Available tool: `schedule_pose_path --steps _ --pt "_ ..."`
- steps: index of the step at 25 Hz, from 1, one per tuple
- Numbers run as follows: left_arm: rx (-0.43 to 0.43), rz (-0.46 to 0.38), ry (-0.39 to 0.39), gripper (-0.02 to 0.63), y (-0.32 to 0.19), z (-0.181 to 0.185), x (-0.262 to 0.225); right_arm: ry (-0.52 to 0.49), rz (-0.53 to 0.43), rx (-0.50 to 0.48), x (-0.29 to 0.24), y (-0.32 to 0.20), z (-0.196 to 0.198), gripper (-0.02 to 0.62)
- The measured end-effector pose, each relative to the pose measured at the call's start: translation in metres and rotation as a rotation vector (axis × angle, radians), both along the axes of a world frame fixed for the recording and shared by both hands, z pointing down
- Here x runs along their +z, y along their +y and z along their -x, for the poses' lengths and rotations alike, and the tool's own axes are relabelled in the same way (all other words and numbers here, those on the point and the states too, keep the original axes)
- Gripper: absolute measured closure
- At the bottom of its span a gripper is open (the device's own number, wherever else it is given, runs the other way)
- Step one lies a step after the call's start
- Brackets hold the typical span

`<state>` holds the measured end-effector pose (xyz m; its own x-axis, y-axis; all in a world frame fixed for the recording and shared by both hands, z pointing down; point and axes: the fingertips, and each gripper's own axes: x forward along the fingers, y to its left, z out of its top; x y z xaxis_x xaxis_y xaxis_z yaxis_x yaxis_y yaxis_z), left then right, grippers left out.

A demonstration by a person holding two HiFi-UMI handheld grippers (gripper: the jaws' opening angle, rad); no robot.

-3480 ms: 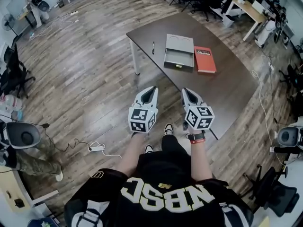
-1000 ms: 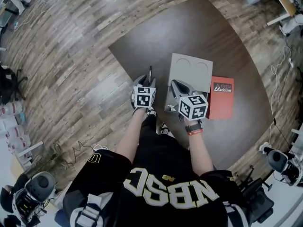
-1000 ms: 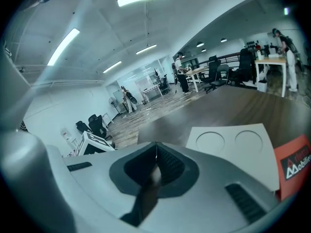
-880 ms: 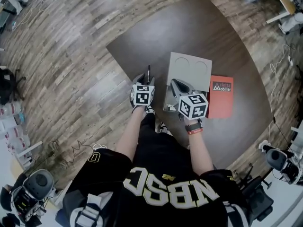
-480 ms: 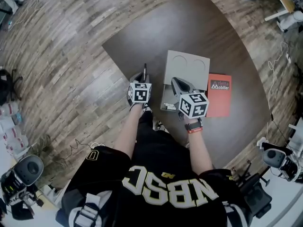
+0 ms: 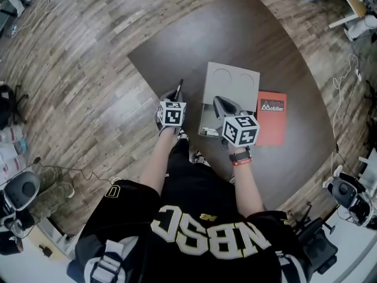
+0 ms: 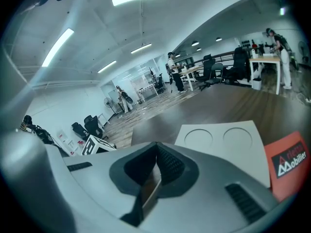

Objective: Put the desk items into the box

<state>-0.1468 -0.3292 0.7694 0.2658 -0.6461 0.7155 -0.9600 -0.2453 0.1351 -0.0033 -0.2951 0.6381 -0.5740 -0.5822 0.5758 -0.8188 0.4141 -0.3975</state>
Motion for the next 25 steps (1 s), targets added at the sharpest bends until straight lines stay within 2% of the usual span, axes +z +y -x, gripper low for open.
schedule_pose_path --steps 7,16,19,25 --pt "0.029 -0.018 0.014 0.557 0.012 -0.002 -0.024 -0.018 -0.023 0.033 -0.015 -0.001 -0.007 0.586" --pt "0.104 -0.090 0.069 0.556 0.032 -0.028 -0.084 -0.075 -0.053 0.083 -0.031 0.007 -0.022 0.586" --pt "0.150 -0.115 0.060 0.557 0.037 -0.037 -0.094 -0.100 -0.068 0.107 -0.037 0.012 -0.027 0.586" --pt "0.300 -0.160 0.028 0.557 0.057 -0.069 -0.118 -0.140 -0.127 0.151 -0.054 0.025 -0.043 0.586"
